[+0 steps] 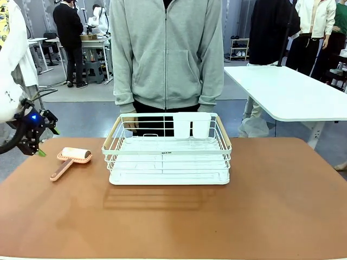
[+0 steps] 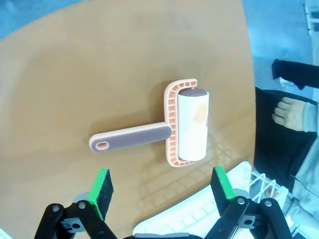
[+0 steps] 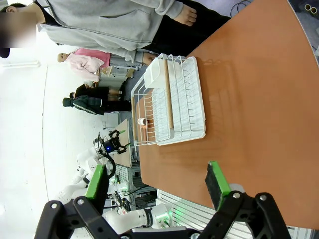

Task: Clean the table.
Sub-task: Place the Lint Roller down when the Dish drying rack is positioned in the middle of the table.

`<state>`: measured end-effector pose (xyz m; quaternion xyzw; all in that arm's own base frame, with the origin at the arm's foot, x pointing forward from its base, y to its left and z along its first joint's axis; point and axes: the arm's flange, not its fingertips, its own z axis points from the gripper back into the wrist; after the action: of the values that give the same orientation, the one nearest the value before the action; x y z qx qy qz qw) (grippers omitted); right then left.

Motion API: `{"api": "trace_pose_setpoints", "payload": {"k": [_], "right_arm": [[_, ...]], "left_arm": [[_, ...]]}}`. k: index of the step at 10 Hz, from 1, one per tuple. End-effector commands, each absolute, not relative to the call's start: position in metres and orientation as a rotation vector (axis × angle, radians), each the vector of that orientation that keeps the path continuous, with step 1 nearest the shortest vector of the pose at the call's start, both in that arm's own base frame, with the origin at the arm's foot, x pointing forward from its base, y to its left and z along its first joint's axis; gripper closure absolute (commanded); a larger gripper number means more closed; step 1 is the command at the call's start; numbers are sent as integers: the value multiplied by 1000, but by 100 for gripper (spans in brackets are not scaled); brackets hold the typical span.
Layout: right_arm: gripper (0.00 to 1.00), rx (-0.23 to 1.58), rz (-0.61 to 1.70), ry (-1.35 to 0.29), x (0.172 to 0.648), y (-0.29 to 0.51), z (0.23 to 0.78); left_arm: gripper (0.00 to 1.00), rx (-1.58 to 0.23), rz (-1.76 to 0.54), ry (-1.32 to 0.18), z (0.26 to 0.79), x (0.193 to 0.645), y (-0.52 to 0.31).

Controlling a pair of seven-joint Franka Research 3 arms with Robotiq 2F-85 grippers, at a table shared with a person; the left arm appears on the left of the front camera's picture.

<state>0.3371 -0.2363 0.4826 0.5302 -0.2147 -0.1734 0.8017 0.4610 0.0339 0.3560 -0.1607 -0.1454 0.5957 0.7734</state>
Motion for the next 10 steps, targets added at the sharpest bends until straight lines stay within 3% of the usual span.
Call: {"api": "trace_pose_setpoints", "payload": {"k": [1, 10], "right_arm": [[0, 1154, -355, -473, 336, -236, 486], [0, 1154, -355, -473, 336, -236, 486]], "left_arm": [[0, -318, 1313, -277, 386, 457, 27], [0, -339, 1298, -285, 379, 455, 32]]}}
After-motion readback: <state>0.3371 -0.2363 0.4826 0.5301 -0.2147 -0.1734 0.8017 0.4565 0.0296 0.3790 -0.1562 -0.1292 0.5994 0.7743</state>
